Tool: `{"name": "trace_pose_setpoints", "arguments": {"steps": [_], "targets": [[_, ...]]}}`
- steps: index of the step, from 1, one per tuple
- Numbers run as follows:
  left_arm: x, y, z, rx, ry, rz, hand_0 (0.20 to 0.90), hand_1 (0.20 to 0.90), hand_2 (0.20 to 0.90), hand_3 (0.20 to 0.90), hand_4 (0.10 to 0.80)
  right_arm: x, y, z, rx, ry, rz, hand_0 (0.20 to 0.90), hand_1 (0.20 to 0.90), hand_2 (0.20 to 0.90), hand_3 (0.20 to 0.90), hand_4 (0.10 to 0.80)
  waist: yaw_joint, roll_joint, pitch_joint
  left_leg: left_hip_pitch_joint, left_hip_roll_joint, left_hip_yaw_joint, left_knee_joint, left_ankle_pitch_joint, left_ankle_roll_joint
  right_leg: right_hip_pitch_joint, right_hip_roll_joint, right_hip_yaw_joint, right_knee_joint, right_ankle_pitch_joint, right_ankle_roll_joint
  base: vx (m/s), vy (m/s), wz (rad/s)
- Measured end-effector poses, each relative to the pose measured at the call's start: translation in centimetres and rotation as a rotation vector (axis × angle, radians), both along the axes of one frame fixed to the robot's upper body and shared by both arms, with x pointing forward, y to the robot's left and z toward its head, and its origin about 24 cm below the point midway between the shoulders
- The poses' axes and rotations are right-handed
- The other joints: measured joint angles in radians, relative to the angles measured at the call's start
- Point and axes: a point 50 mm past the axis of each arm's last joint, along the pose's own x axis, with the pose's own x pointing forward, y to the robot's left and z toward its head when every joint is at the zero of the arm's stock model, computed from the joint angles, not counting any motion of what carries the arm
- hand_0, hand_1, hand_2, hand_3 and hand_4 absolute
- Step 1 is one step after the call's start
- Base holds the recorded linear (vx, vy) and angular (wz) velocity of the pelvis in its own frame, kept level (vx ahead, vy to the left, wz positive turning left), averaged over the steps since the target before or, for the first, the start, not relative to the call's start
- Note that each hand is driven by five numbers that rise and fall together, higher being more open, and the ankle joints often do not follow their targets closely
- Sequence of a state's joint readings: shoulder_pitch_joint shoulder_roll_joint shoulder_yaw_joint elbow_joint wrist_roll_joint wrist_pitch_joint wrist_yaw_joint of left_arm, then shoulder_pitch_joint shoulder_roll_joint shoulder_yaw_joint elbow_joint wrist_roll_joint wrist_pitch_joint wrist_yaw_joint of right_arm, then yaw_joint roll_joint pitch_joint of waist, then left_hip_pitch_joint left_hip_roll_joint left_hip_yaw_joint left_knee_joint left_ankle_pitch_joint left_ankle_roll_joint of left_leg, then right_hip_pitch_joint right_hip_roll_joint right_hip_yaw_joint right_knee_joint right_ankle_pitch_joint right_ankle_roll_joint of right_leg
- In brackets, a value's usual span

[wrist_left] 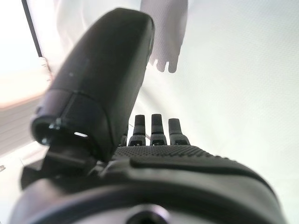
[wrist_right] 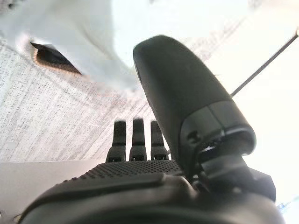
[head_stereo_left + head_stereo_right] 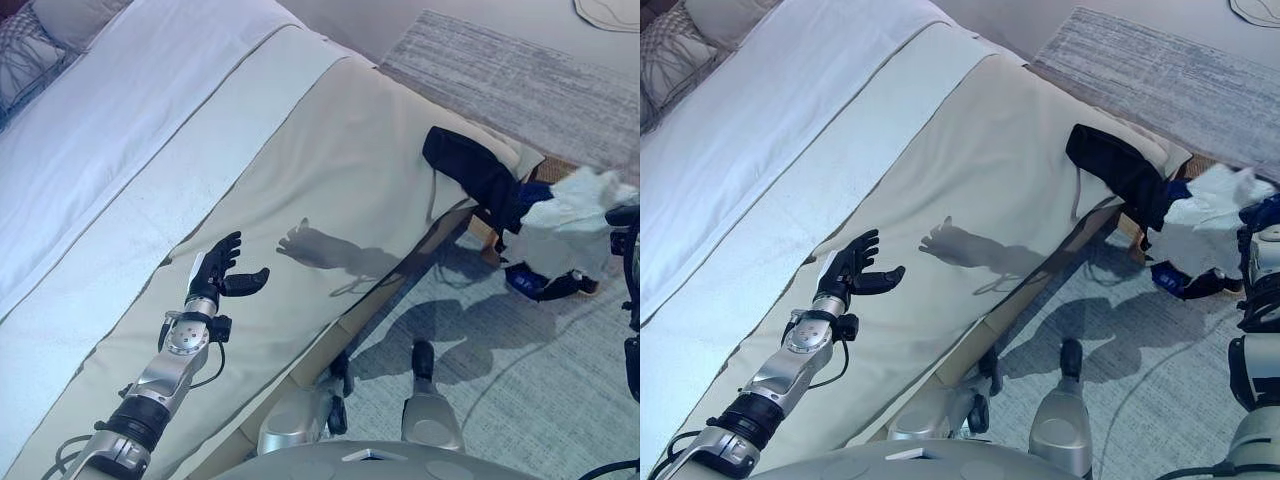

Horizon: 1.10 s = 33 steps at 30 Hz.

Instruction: Pick up the clothes from the bed and place them into the basket

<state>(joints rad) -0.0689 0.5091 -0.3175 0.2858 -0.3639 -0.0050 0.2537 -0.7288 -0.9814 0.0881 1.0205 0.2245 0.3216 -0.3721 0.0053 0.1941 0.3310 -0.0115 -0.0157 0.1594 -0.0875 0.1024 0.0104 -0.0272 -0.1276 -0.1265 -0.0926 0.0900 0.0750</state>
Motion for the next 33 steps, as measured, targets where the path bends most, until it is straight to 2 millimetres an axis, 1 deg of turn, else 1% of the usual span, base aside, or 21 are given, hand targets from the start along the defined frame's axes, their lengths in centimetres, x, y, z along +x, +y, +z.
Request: {"name": "trace_pose_setpoints", "arguments": {"steps": [9, 12, 16, 18, 21, 23, 24, 26, 28, 30, 31, 32, 33], "targets": [[0.0, 0.0, 0.0, -0.003, 0.002, -0.008, 0.9, 0.9, 0.9, 0.9, 0.8, -0.8, -1.1, 1.9, -0.048, -0.025, -0.012, 0.9, 0.9, 0.9, 0.9, 0.8, -0.005, -0.003, 0.002, 0.015, 0.001, -0.004, 0.0, 0.0, 0.0, 0.017, 0.001, -0.003, 0.0, 0.0, 0.0, 0.0, 0.0, 0.0], [-0.1, 0.0, -0.1, -0.004, 0.004, -0.01, 0.9, 0.9, 0.9, 0.9, 0.8, -0.8, -1.1, 2.0, -0.057, -0.021, -0.007, 0.9, 0.9, 0.9, 0.9, 0.8, -0.006, -0.004, 0.003, 0.015, 0.002, -0.004, 0.0, 0.0, 0.0, 0.016, 0.002, -0.002, -0.005, -0.001, 0.001, 0.0, 0.0, 0.0], [-0.2, -0.1, -0.2, -0.006, 0.012, -0.017, 0.9, 0.9, 0.9, 0.9, 0.8, -0.6, -1.0, 1.9, -0.047, -0.011, 0.022, 0.9, 0.9, 0.9, 0.9, 0.8, -0.006, -0.004, 0.003, 0.015, 0.002, -0.004, -0.001, 0.0, 0.0, 0.016, 0.002, -0.001, -0.005, -0.001, 0.001, 0.0, 0.0, 0.0], [-0.4, 0.0, -0.4, -0.008, 0.019, -0.018, 0.9, 0.9, 0.9, 0.9, 0.8, -0.3, -0.6, 2.1, -0.053, -0.018, 0.051, 0.9, 0.9, 0.9, 0.9, 0.8, -0.007, -0.005, 0.003, 0.015, 0.002, -0.004, 0.0, 0.0, 0.0, 0.016, 0.002, -0.001, -0.001, 0.0, 0.0, 0.0, 0.0, 0.0], [-0.5, 0.0, -0.5, -0.01, 0.022, -0.017, 0.9, 0.9, 0.9, 0.9, 0.8, 0.3, 0.2, 2.1, -0.069, -0.037, 0.109, 0.9, 0.9, 0.9, 0.9, 0.8, -0.007, -0.009, 0.003, 0.02, 0.002, -0.004, 0.0, 0.0, 0.0, 0.021, 0.002, -0.001, 0.0, 0.006, 0.008, 0.021, 0.0, 0.0], [-0.5, 0.0, -0.5, -0.011, 0.023, -0.016, 0.9, 0.9, 0.9, 0.9, 0.8, 1.1, 1.6, 1.1, -0.066, -0.049, 0.168, 0.9, 0.9, 0.9, 0.9, 0.8, -0.008, -0.023, 0.002, 0.032, 0.005, -0.004, 0.0, 0.0, 0.0, 0.032, 0.004, -0.002, 0.0, 0.006, 0.008, 0.032, -0.004, -0.01], [-0.5, 0.0, -0.5, -0.011, 0.024, -0.015, 0.9, 0.9, 0.9, 0.9, 0.8, 1.6, 2.5, 0.3, -0.053, -0.052, 0.197, 0.9, 0.9, 0.9, 0.9, 0.8, -0.008, -0.035, -0.001, 0.038, 0.007, -0.004, 0.0, 0.0, 0.0, 0.038, 0.006, -0.001, 0.0, 0.006, 0.008, 0.039, -0.011, -0.02], [-0.5, 0.1, -0.5, -0.011, 0.021, -0.011, 0.9, 0.9, 0.9, 0.9, 0.8, 2.6, 5.2, -2.4, -0.014, -0.06, 0.275, 0.9, 0.9, 0.9, 0.9, 0.8, -0.006, -0.068, -0.014, 0.042, 0.015, -0.006, 0.0, 0.0, 0.0, 0.043, 0.015, -0.002, 0.0, 0.006, 0.007, 0.037, -0.007, 0.0], [-0.4, 0.0, -0.4, -0.012, 0.016, -0.011, 0.9, 0.9, 0.9, 0.9, 0.8, 3.1, 7.7, -4.9, 0.024, -0.053, 0.346, 0.9, 0.9, 0.9, 0.9, 0.8, -0.006, -0.094, -0.021, 0.046, 0.021, -0.014, 0.0, 0.0, 0.0, 0.05, 0.022, -0.008, 0.0, 0.005, 0.007, 0.022, -0.001, 0.07], [-0.4, -0.2, -0.5, -0.012, 0.019, -0.013, 0.9, 0.9, 0.9, 0.9, 0.8, 3.0, 10.2, -7.6, 0.052, -0.032, 0.402, 0.9, 0.9, 0.9, 0.9, 0.8, -0.003, -0.116, -0.033, 0.052, 0.024, -0.018, 0.0, -0.001, -0.002, 0.058, 0.025, -0.014, 0.0, 0.005, 0.007, 0.016, 0.004, 0.1], [-0.4, -0.3, -0.6, -0.013, 0.021, -0.01, 0.9, 0.9, 0.9, 0.9, 0.8, 2.8, 11.1, -8.8, 0.064, -0.02, 0.425, 0.9, 0.9, 0.9, 0.9, 0.8, -0.002, -0.122, -0.037, 0.056, 0.025, -0.021, -0.001, -0.002, -0.002, 0.064, 0.026, -0.017, 0.0, 0.005, 0.007, -0.001, 0.012, 0.09], [-0.5, -0.5, -0.7, -0.012, 0.023, -0.013, 0.9, 0.9, 0.9, 0.9, 0.8, 2.4, 12.2, -10.4, 0.085, 0.003, 0.451, 0.9, 0.9, 0.9, 0.9, 0.8, 0.001, -0.129, -0.041, 0.058, 0.026, -0.024, -0.001, -0.007, -0.009, 0.068, 0.026, -0.02, 0.0, 0.004, 0.006, -0.016, 0.023, 0.07], [-0.5, -0.5, -0.8, -0.008, 0.023, -0.014, 0.9, 0.9, 0.9, 0.9, 0.8, 2.0, 12.8, -11.2, 0.085, 0.022, 0.467, 0.9, 0.9, 0.9, 0.9, 0.8, 0.007, -0.132, -0.042, 0.058, 0.025, -0.024, -0.001, -0.008, -0.01, 0.068, 0.026, -0.02, 0.0, 0.005, 0.006, -0.025, 0.036, 0.05]]}}
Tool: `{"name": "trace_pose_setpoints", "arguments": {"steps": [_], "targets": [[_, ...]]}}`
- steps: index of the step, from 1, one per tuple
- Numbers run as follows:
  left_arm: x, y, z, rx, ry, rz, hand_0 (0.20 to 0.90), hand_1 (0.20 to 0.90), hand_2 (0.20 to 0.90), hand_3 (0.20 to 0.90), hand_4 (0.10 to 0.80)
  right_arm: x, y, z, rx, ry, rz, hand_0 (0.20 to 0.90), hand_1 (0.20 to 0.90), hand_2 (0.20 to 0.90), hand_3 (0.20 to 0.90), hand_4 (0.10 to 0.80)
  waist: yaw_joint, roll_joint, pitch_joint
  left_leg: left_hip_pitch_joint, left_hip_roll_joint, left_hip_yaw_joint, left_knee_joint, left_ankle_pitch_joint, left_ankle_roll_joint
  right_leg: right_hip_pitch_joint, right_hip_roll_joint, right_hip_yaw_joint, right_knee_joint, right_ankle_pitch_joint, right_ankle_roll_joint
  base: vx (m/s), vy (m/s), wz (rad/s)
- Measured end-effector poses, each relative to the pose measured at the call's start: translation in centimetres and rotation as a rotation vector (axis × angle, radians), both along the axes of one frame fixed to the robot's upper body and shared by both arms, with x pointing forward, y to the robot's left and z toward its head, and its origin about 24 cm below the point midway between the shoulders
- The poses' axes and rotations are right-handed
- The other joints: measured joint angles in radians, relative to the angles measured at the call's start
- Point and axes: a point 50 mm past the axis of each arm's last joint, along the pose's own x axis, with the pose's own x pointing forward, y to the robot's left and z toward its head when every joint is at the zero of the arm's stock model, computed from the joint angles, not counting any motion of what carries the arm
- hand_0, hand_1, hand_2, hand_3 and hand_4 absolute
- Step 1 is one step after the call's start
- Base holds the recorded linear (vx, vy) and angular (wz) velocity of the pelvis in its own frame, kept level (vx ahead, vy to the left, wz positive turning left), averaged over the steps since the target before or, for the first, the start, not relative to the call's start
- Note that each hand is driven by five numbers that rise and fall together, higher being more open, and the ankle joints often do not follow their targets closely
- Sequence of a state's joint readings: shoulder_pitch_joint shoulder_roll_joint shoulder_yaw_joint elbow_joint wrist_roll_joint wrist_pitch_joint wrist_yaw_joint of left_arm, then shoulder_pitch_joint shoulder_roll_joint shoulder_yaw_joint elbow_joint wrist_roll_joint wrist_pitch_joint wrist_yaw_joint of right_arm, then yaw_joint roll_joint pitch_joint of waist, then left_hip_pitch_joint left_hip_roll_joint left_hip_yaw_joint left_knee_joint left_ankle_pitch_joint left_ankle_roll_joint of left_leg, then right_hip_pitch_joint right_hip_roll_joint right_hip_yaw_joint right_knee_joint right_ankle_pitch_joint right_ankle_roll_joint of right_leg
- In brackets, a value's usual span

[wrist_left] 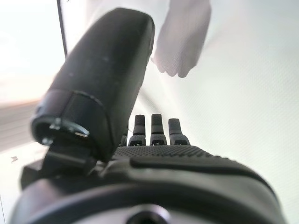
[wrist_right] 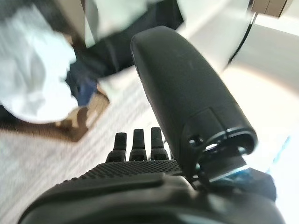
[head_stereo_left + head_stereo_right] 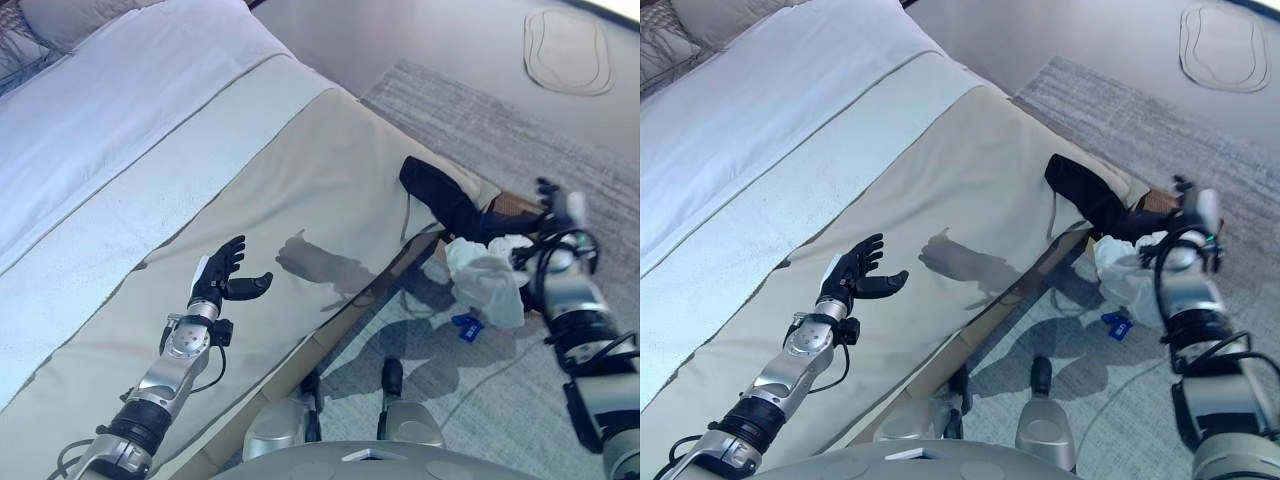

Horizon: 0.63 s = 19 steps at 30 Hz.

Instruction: Pick up the clothes from the bed and place them into the basket

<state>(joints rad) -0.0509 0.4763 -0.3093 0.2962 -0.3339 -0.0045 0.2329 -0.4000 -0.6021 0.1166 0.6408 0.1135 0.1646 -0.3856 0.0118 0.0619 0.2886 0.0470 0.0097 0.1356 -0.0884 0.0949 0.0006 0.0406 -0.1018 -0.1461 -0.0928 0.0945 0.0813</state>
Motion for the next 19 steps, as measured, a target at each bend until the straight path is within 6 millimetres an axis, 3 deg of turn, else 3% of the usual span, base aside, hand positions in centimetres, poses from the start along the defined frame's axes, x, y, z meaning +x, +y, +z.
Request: {"name": "trace_pose_setpoints", "arguments": {"steps": [5, 11, 19], "targets": [[-1.1, 0.7, -1.7, 0.044, 0.073, 0.021, 0.9, 0.9, 0.9, 0.9, 0.8, -1.8, 2.2, -3.3, -0.077, 0.101, 0.099, 0.9, 0.9, 0.9, 0.9, 0.8, 0.012, -0.021, -0.025, 0.001, -0.001, -0.003, 0.0, 0.0, 0.0, 0.002, -0.001, -0.001, 0.0, 0.0, 0.0, -0.027, 0.05, 0.01], [-3.7, 0.5, -5.0, 0.036, 0.208, 0.061, 0.9, 0.9, 0.9, 0.9, 0.8, -3.2, 4.6, -5.2, -0.144, 0.153, 0.228, 0.9, 0.9, 0.9, 0.9, 0.8, 0.013, -0.037, -0.063, 0.02, 0.001, -0.004, -0.004, -0.005, -0.002, 0.022, 0.0, -0.002, -0.005, 0.0, 0.0, -0.016, 0.049, 0.01], [-4.7, 0.4, -5.6, 0.024, 0.238, 0.062, 0.9, 0.9, 0.9, 0.9, 0.8, -4.3, 6.2, -7.0, -0.183, 0.238, 0.342, 0.9, 0.9, 0.9, 0.9, 0.8, 0.026, -0.047, -0.096, 0.017, 0.005, -0.018, -0.005, -0.007, -0.001, 0.024, 0.003, -0.012, -0.005, 0.0, 0.0, -0.012, 0.02, 0.03]]}}
